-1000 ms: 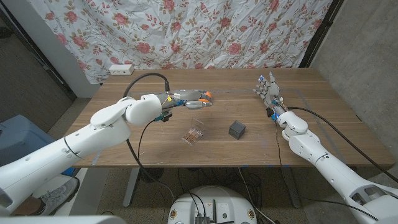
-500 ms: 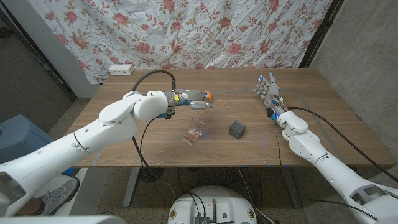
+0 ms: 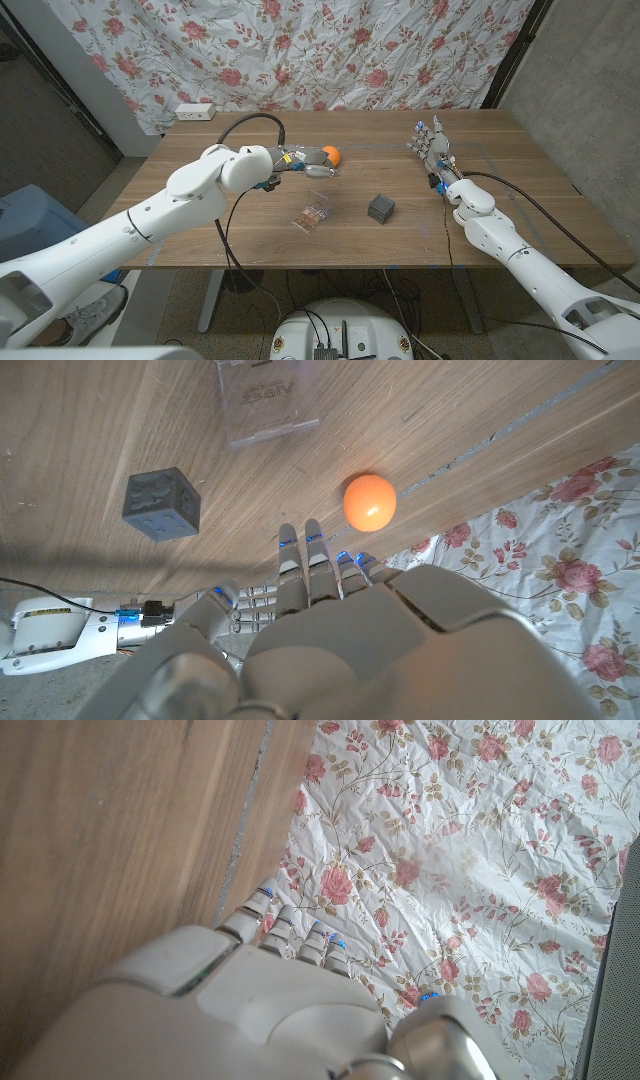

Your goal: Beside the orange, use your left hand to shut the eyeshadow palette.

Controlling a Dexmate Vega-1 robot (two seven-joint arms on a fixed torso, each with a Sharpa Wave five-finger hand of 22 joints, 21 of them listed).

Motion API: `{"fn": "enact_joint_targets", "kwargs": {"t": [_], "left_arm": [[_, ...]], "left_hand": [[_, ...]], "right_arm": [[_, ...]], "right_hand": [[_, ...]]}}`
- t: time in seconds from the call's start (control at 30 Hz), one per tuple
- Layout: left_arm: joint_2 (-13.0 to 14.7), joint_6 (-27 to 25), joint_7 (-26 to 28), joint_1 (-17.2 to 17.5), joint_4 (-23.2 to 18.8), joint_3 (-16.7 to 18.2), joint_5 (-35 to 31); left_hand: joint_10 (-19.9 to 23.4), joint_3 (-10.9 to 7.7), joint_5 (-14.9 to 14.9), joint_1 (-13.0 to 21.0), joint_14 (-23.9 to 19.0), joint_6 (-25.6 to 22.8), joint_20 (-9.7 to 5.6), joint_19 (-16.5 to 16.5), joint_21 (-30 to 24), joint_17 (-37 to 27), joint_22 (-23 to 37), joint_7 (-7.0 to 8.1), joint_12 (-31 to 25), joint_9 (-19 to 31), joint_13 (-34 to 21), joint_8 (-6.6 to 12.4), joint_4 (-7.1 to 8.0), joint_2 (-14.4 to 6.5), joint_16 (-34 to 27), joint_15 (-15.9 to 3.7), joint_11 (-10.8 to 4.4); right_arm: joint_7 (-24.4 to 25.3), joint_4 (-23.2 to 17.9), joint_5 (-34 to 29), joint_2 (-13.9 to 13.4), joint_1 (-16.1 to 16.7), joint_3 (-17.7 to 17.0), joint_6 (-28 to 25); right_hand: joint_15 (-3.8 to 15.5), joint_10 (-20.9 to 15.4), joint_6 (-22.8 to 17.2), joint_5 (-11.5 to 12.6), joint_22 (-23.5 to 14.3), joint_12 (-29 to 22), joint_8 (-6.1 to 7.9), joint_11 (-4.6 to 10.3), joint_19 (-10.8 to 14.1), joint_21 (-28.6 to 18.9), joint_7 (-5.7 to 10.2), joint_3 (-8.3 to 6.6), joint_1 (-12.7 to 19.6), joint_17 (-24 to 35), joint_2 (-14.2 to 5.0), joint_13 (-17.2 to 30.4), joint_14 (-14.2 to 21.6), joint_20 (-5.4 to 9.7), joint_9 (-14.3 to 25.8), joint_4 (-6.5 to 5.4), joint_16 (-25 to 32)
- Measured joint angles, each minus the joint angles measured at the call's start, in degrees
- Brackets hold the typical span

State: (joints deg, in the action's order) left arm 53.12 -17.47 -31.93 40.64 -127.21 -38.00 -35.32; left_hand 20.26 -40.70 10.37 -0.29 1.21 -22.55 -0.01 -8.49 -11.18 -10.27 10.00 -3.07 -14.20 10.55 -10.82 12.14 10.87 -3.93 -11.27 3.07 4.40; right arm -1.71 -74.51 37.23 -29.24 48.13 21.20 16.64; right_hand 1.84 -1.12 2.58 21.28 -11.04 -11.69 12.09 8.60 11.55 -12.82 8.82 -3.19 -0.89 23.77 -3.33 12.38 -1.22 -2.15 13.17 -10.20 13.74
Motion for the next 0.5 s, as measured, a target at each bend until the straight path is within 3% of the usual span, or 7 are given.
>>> {"fn": "enact_joint_targets", "kwargs": {"t": [0.3,0.5], "left_arm": [[-1.1,-0.1,-2.3,-1.4,1.7,-0.9,0.0],[-2.0,0.2,-4.3,-2.8,2.9,-2.1,0.5]], "left_hand": [[0.6,0.47,0.0,-0.2,-1.5,-0.8,0.89,1.2,-0.3,0.0,0.0,0.22,0.0,0.0,0.0,0.0,0.0,0.2,-0.5,-0.11,-0.61],[1.3,1.04,0.0,-0.2,-2.5,-1.2,0.19,1.9,-0.7,0.0,0.0,0.62,0.0,0.0,-0.2,0.0,0.11,0.2,-0.5,-0.4,-1.27]], "right_arm": [[0.0,0.0,0.0,0.0,0.0,0.0,0.0],[0.0,0.0,0.0,0.0,0.0,0.0,0.0]], "right_hand": [[0.0,0.0,0.0,0.0,0.0,0.0,0.0,0.0,0.0,0.0,0.0,0.0,0.0,0.0,0.0,0.0,0.0,0.0,0.0,0.0,0.0],[0.0,0.0,0.0,0.0,0.0,0.0,0.0,0.0,0.0,0.0,0.0,0.0,0.0,0.0,0.0,0.0,0.0,0.0,0.0,0.0,0.0]]}}
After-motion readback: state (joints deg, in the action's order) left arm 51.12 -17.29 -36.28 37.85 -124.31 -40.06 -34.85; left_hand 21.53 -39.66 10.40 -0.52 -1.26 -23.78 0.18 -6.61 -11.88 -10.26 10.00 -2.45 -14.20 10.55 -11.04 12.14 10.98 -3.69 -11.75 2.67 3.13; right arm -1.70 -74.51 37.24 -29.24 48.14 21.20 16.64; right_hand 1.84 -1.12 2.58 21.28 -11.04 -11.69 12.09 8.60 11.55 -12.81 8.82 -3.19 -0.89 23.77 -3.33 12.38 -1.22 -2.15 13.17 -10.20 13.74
